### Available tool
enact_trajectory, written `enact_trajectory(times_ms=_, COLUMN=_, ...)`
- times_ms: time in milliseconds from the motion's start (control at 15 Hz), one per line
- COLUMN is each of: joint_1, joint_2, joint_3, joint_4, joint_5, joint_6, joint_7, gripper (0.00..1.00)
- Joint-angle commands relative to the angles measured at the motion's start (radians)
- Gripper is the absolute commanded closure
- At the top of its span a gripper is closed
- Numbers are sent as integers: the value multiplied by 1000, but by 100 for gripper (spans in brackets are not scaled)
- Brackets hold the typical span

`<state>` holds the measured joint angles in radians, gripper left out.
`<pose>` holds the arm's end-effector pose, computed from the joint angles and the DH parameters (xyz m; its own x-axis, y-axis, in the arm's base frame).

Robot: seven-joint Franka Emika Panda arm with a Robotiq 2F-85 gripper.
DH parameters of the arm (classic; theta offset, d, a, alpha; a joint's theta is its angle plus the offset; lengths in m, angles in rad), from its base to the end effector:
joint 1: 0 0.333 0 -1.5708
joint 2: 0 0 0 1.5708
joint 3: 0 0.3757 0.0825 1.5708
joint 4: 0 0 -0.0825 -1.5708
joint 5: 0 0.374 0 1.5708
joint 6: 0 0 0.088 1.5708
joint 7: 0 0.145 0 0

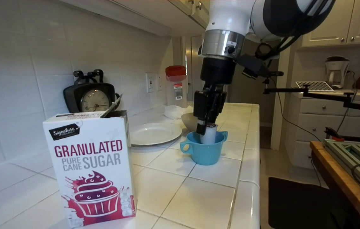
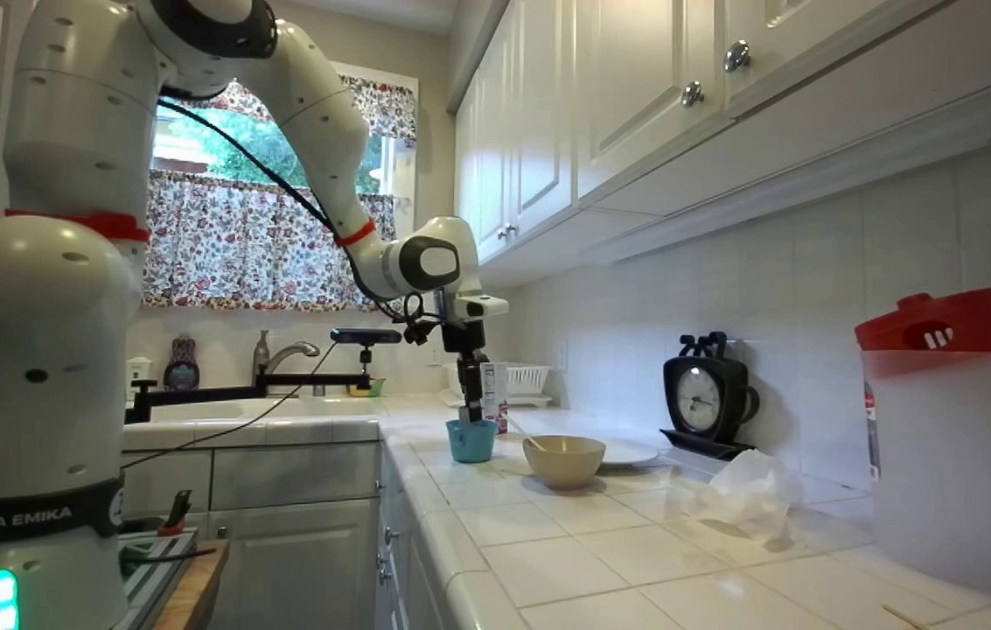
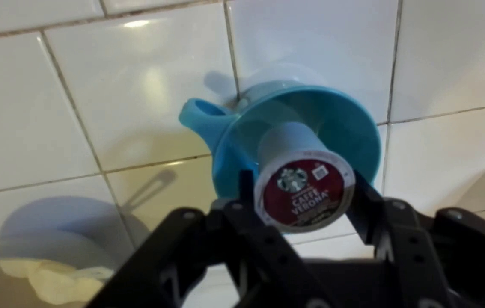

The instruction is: Put the coffee pod in the blue cup

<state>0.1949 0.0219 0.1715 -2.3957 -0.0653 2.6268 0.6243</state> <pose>0.4821 0.1852 0.3579 0.9593 -0.2081 0.1910 -0.1942 -0.9769 -0.0889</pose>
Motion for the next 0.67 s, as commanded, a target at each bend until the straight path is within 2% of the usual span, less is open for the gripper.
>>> enact_trajectory(times_ms=0, joint_1=-2, joint_2=27, joint_3=-2, joint_4=-18, joint_5=3, joint_6=70, joint_7=-25, gripper=71)
enact_trajectory(times_ms=200, joint_1=2, joint_2=42, joint_3=-9, joint_4=-21, joint_5=-5, joint_6=104, joint_7=-20, gripper=71)
enact_trajectory(times_ms=267, joint_1=4, joint_2=43, joint_3=-13, joint_4=-21, joint_5=-18, joint_6=104, joint_7=-15, gripper=21)
enact_trajectory(times_ms=333, joint_1=4, joint_2=43, joint_3=-12, joint_4=-22, joint_5=-6, joint_6=102, joint_7=-28, gripper=20)
enact_trajectory(times_ms=533, joint_1=5, joint_2=12, joint_3=-8, joint_4=-28, joint_5=2, joint_6=53, joint_7=-40, gripper=1)
enact_trajectory(times_ms=600, joint_1=5, joint_2=0, joint_3=-10, joint_4=-30, joint_5=-9, joint_6=42, joint_7=-28, gripper=0)
